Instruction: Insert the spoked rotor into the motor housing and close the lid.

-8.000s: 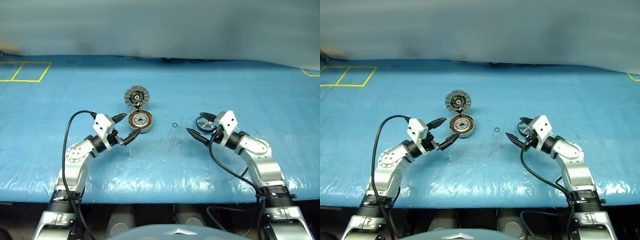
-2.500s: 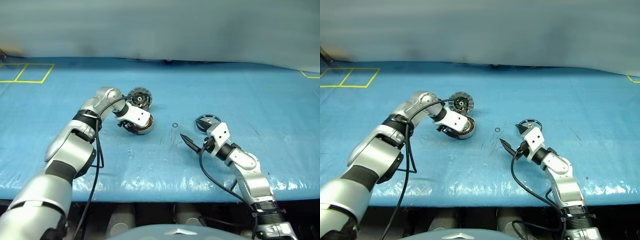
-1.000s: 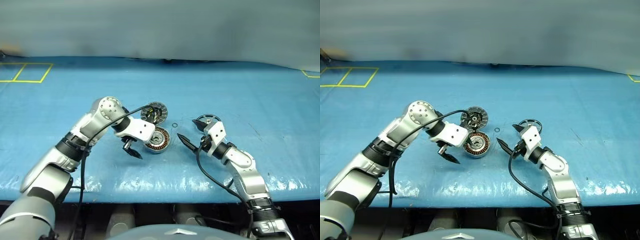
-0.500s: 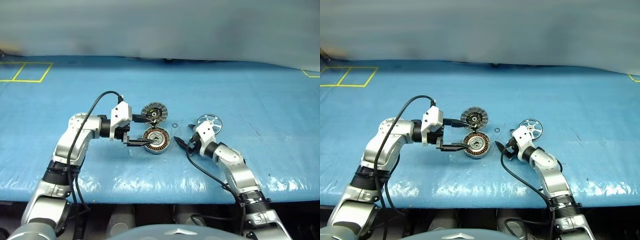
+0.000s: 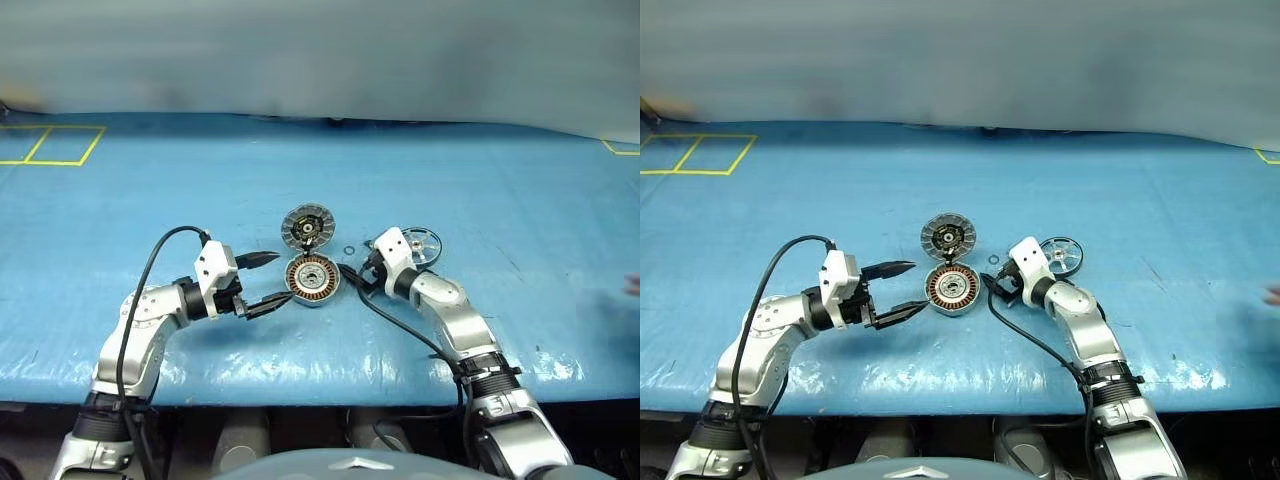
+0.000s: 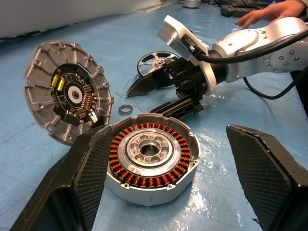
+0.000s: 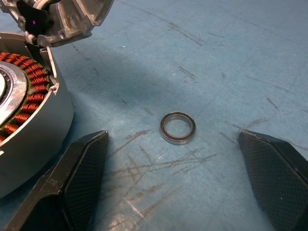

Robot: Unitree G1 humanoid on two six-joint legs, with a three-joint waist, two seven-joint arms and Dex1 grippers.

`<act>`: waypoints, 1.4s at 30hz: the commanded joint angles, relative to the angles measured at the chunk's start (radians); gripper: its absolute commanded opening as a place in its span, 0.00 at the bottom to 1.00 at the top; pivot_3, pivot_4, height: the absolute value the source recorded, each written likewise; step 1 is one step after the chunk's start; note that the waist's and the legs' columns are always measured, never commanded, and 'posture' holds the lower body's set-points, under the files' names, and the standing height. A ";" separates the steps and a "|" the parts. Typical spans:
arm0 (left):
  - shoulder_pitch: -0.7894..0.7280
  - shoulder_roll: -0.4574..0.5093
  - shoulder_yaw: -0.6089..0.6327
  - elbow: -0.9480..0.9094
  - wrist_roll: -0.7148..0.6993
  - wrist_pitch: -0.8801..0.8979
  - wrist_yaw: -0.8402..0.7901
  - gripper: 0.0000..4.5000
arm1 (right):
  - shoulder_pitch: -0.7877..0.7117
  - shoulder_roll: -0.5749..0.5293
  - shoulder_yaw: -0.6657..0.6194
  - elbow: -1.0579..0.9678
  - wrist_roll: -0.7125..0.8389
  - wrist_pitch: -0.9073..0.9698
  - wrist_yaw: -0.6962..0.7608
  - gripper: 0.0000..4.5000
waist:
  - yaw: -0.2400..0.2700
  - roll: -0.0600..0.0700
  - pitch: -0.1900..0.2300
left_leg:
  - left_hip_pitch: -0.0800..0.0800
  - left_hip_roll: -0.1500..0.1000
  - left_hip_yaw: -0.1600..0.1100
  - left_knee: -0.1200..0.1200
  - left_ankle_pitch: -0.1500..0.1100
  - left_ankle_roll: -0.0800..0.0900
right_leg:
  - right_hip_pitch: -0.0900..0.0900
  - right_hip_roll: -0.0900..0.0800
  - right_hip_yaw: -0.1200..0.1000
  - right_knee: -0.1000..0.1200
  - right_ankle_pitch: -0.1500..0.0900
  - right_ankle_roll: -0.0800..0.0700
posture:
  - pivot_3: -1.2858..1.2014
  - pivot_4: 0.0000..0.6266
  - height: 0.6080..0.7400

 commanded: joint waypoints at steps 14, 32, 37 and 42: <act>0.090 -0.032 -0.005 -0.037 -0.017 -0.105 0.079 0.88 | -0.055 0.013 0.016 0.093 -0.042 0.018 -0.007 1.00 | -0.006 0.000 0.000 | 0.001 0.000 0.000 0.000 0.000 0.000 | 0.001 0.000 0.000 0.000 -0.001 -0.002 | 0.52 0.24 1.00; 0.105 -0.034 -0.015 -0.020 -0.018 -0.134 0.106 0.88 | -0.068 0.019 0.006 0.097 -0.025 -0.023 0.014 1.00 | -0.007 0.000 0.000 | 0.001 0.000 0.000 -0.001 0.000 0.000 | 0.001 0.000 0.000 -0.002 -0.001 -0.002 | 0.52 0.24 1.00; 0.115 -0.032 -0.011 -0.020 -0.016 -0.140 0.115 0.88 | -0.139 0.052 0.022 0.204 -0.041 -0.074 0.023 1.00 | -0.015 0.000 0.000 | 0.001 0.000 0.000 -0.001 0.000 0.000 | 0.001 0.000 0.000 -0.002 -0.001 -0.002 | 0.52 0.24 1.00; 0.124 -0.031 -0.006 -0.027 -0.016 -0.147 0.128 0.88 | -0.208 0.083 0.026 0.320 -0.055 -0.128 0.036 1.00 | -0.017 0.000 0.000 | 0.001 0.001 0.000 -0.002 0.000 0.000 | 0.001 0.000 0.000 -0.002 -0.001 -0.003 | 0.52 0.24 1.00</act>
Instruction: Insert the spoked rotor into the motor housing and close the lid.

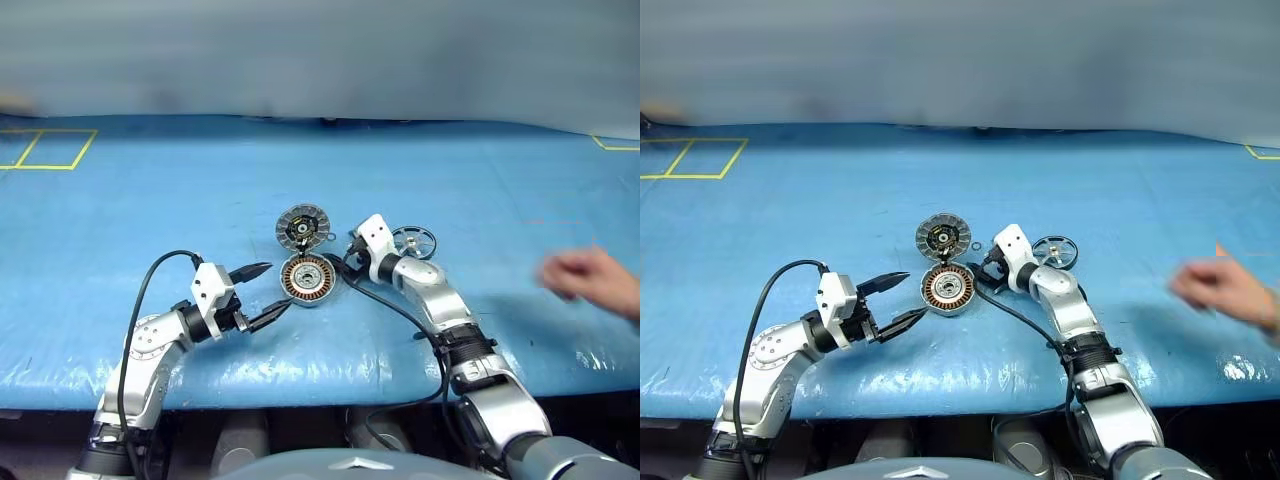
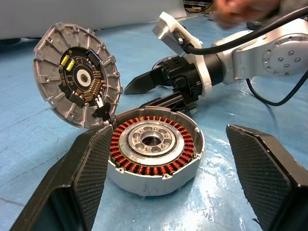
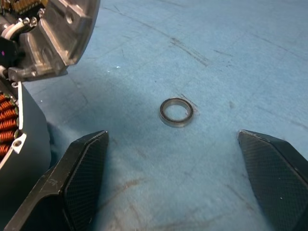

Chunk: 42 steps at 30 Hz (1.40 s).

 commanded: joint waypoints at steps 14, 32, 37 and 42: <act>0.042 0.000 0.012 -0.043 -0.001 -0.033 0.052 0.88 | -0.153 0.087 0.016 0.321 -0.053 -0.150 0.004 1.00 | -0.007 0.000 0.000 | 0.001 0.000 0.000 -0.006 0.000 0.000 | -0.002 0.000 0.000 -0.001 0.001 0.002 | 0.52 0.24 1.00; 0.038 0.006 0.006 -0.023 0.000 -0.044 0.068 0.89 | -0.032 0.042 0.002 0.202 -0.053 -0.132 -0.025 0.15 | 0.006 0.000 -0.001 | 0.001 0.000 0.000 -0.006 0.000 0.000 | -0.001 -0.001 0.000 -0.002 -0.002 -0.003 | 0.52 0.24 1.00; 0.036 0.006 0.006 -0.021 -0.009 -0.043 0.056 0.89 | 0.064 0.001 -0.010 0.020 -0.033 -0.080 -0.012 0.15 | 0.015 0.000 -0.001 | 0.000 -0.001 -0.001 -0.006 0.000 0.000 | -0.001 -0.001 -0.001 -0.002 -0.002 -0.003 | 0.52 0.24 1.00; 0.043 0.009 0.010 -0.023 -0.036 -0.016 0.040 0.89 | 0.176 -0.066 -0.014 -0.191 -0.021 -0.026 0.016 0.15 | 0.022 0.000 -0.001 | 0.000 -0.001 0.000 -0.007 0.000 0.000 | -0.001 -0.002 0.000 -0.004 -0.002 -0.003 | 0.52 0.24 1.00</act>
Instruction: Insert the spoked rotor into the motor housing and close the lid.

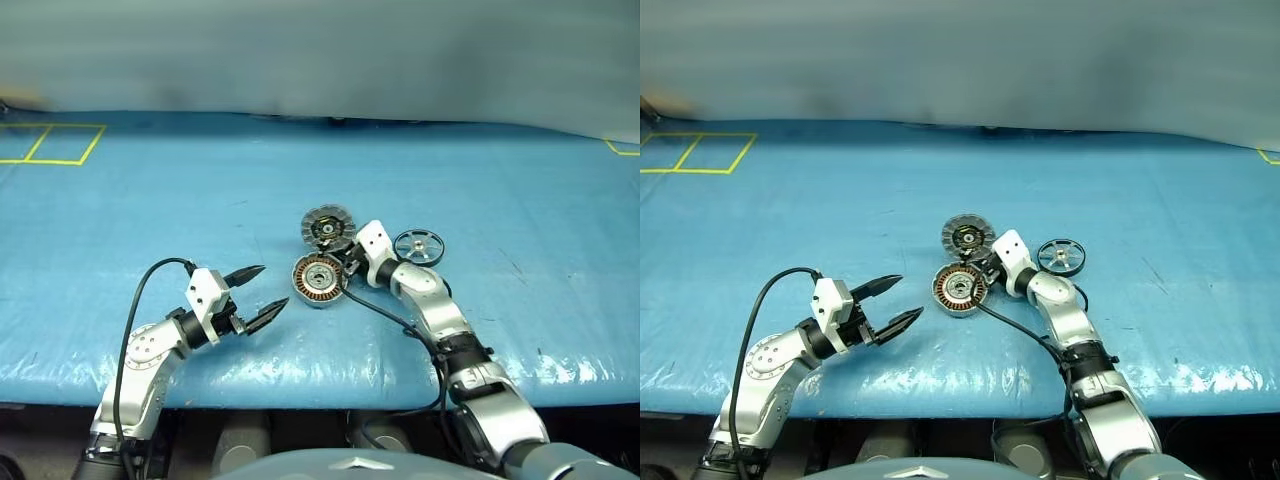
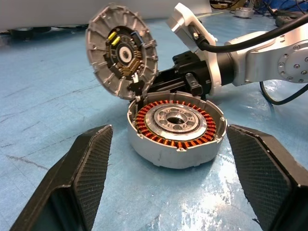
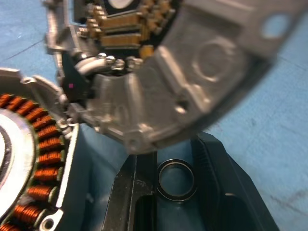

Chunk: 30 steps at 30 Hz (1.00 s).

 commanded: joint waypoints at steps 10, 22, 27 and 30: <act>0.001 0.002 0.015 -0.014 -0.041 0.014 -0.027 0.89 | 0.152 -0.107 -0.005 -0.312 0.015 0.125 0.037 0.15 | -0.003 0.000 0.000 | -0.001 0.001 0.001 -0.001 0.000 0.000 | -0.003 0.001 0.000 0.001 -0.001 -0.001 | 0.52 0.24 1.00; 0.000 -0.007 0.031 0.004 -0.041 -0.021 -0.021 0.89 | 0.212 -0.224 0.045 -0.422 -0.108 -0.035 0.029 0.15 | -0.001 -0.001 0.001 | -0.006 0.001 0.002 -0.001 0.000 0.000 | -0.008 0.001 0.001 0.001 0.000 0.000 | 0.52 0.24 1.00; -0.007 -0.008 0.026 0.022 -0.028 -0.035 -0.018 0.89 | 0.223 -0.251 0.048 -0.416 -0.145 -0.119 0.018 0.15 | -0.001 -0.001 0.001 | -0.006 0.001 0.002 0.000 0.000 0.000 | -0.008 0.001 0.001 0.001 0.000 0.000 | 0.52 0.24 1.00; -0.006 -0.010 0.024 0.024 -0.029 -0.038 -0.017 0.89 | 0.237 -0.244 0.027 -0.452 -0.096 -0.081 0.040 0.15 | 0.000 -0.001 0.001 | -0.006 0.001 0.002 -0.001 0.000 0.000 | -0.008 0.001 0.001 0.001 0.000 0.000 | 0.52 0.24 1.00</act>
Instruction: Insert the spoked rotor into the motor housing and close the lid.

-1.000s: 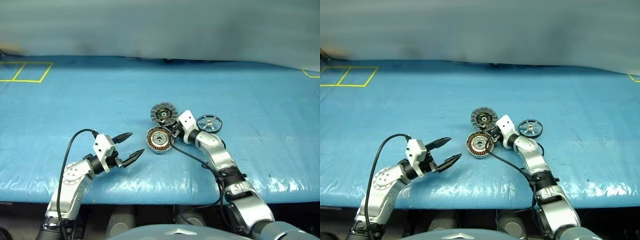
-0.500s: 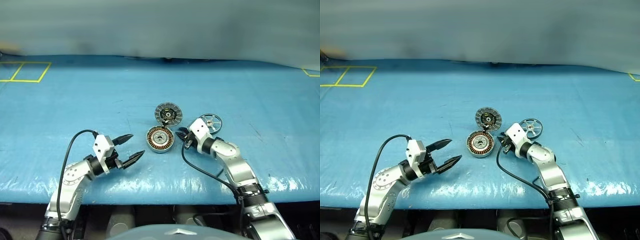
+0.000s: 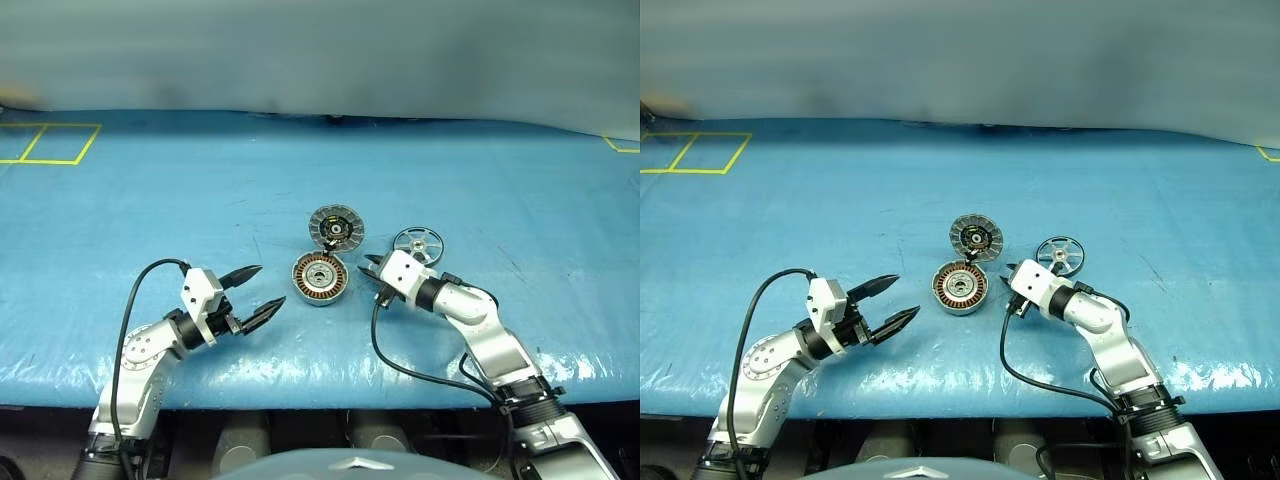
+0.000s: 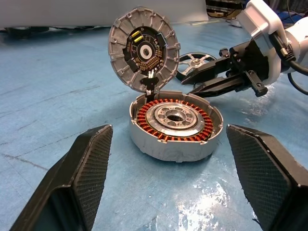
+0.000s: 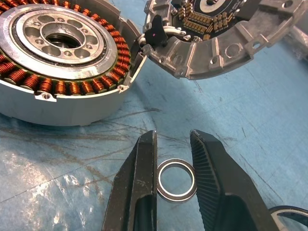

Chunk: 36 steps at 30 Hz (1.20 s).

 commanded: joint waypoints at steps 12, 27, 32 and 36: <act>0.001 -0.037 0.026 0.018 -0.024 -0.061 -0.009 0.89 | 0.003 0.087 -0.035 -0.267 0.392 0.334 0.136 0.15 | 0.000 0.000 0.000 | 0.000 0.000 -0.001 0.001 0.000 0.000 | 0.001 0.000 0.000 0.000 0.000 0.000 | 0.52 0.24 1.00; 0.020 -0.049 0.015 0.019 -0.015 -0.083 -0.006 0.89 | -0.085 0.198 0.056 -0.085 0.279 0.295 0.072 0.15 | 0.001 0.000 0.000 | 0.000 0.000 -0.001 0.000 0.000 0.000 | 0.000 0.000 -0.001 0.001 0.001 0.001 | 0.52 0.24 1.00; 0.026 -0.050 0.014 0.022 -0.011 -0.087 -0.003 0.89 | -0.090 0.213 0.049 -0.078 0.292 0.303 0.075 0.15 | 0.000 0.000 0.000 | 0.000 0.000 -0.001 0.000 0.000 0.000 | 0.000 0.001 0.000 0.001 0.001 0.001 | 0.52 0.24 1.00; 0.024 -0.052 0.012 0.029 -0.005 -0.089 -0.001 0.89 | -0.099 0.228 0.047 -0.071 0.300 0.308 0.081 0.15 | 0.000 0.000 0.000 | 0.000 0.000 -0.001 0.000 0.000 0.000 | 0.000 0.000 0.000 0.001 0.001 0.001 | 0.52 0.24 1.00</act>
